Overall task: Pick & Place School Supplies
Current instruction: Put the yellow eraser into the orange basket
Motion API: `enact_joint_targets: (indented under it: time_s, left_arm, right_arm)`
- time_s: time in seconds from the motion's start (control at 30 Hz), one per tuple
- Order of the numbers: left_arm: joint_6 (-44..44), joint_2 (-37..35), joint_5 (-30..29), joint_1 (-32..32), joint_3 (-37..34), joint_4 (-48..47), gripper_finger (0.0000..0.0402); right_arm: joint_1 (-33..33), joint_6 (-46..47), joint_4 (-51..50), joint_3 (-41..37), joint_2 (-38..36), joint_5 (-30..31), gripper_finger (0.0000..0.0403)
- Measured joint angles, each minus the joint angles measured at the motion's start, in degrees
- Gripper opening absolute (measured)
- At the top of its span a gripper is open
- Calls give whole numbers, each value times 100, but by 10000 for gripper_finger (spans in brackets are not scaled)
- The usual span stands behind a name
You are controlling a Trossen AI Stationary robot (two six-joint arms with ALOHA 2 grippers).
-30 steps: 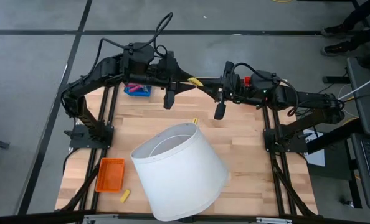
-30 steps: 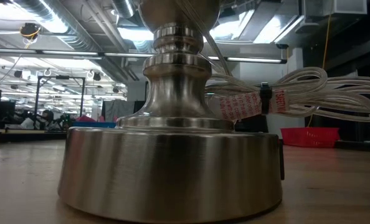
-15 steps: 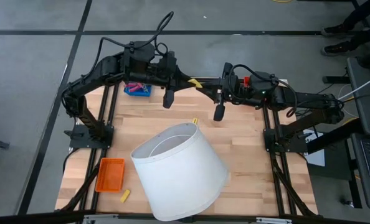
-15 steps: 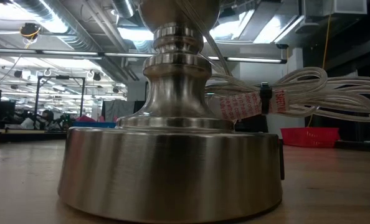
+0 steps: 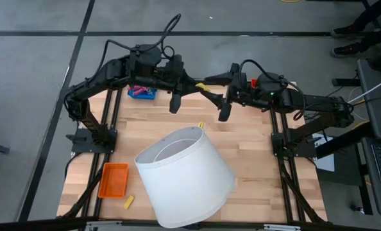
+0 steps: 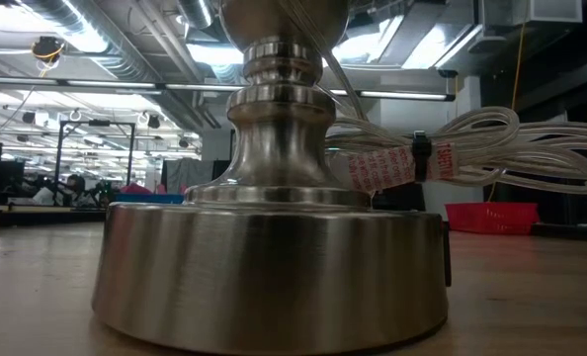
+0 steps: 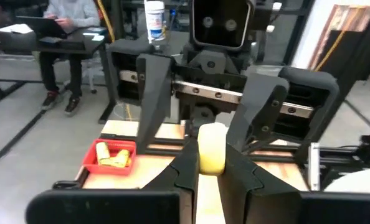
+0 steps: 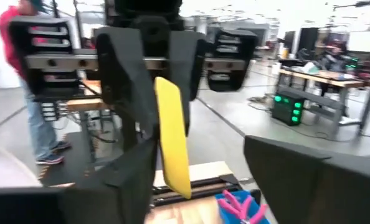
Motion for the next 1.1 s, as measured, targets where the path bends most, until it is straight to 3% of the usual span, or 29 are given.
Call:
enact_joint_targets:
  time_s: [0.1, 0.27, 0.43, 0.63, 0.8, 1.1]
  left_arm:
    - [106, -83, -649, -13, -4, -118, 28]
    - [36, -375, -2354, 9, -13, -1054, 28]
    - [-710, -709, -2832, 0, -13, -2471, 28]
    - [-1626, -1072, -2641, -127, -13, -4405, 28]
    - [-2177, -1604, -2356, -557, -434, -4341, 28]
    - [-3735, -2987, -1845, -1719, -2957, -4347, 28]
  right_arm:
    - [-9, 10, 14, 0, -22, 172, 273]
    - [-64, 165, -90, 20, -313, 340, 277]
    - [-152, 354, -510, 20, -635, 663, 266]
    - [-232, 635, -1124, 20, -863, 672, 265]
    - [-232, 840, -1364, 20, -946, 692, 265]
    - [-74, 1170, -1455, 18, -961, 711, 265]
